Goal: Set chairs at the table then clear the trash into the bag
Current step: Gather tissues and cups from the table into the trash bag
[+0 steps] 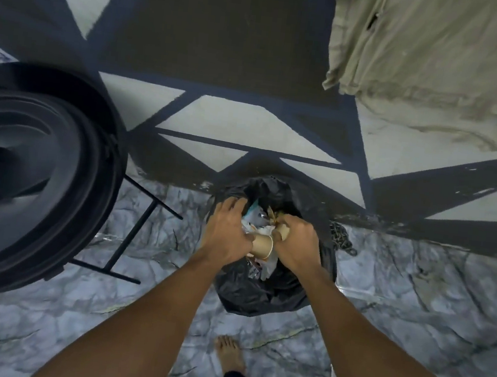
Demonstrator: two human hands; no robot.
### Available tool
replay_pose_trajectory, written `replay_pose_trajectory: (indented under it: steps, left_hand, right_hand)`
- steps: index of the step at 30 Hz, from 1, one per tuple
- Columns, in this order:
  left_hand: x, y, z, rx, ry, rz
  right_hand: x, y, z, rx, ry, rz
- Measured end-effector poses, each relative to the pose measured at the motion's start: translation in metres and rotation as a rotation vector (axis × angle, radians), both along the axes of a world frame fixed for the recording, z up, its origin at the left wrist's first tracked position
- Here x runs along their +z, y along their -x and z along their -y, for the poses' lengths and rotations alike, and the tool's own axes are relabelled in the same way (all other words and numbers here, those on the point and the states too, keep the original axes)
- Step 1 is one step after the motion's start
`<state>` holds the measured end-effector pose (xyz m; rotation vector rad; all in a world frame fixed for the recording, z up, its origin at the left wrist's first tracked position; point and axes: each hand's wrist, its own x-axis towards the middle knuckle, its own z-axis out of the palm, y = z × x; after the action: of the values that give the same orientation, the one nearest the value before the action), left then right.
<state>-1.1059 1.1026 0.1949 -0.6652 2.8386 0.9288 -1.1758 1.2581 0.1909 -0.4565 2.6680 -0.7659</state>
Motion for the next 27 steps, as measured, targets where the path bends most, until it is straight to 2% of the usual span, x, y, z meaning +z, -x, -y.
replay_pose_trajectory:
  steps: [7,13,20,27]
  left_hand:
    - [0.026,-0.057,0.058,0.158,-0.056,-0.154]
    - [0.070,-0.184,0.138,0.426,0.006,-0.215]
    - [0.111,-0.416,0.219,0.829,0.046,-0.209]
    - [0.130,-0.684,0.228,1.254,0.112,-0.118]
  right_hand:
    - [0.037,-0.028,0.078,0.266,-0.025,0.030]
    - [0.096,-0.119,0.202,0.640,-0.008,-0.037]
    - [0.140,-0.320,0.335,1.017,0.028,-0.099]
    - [0.150,-0.586,0.409,1.444,0.075,-0.034]
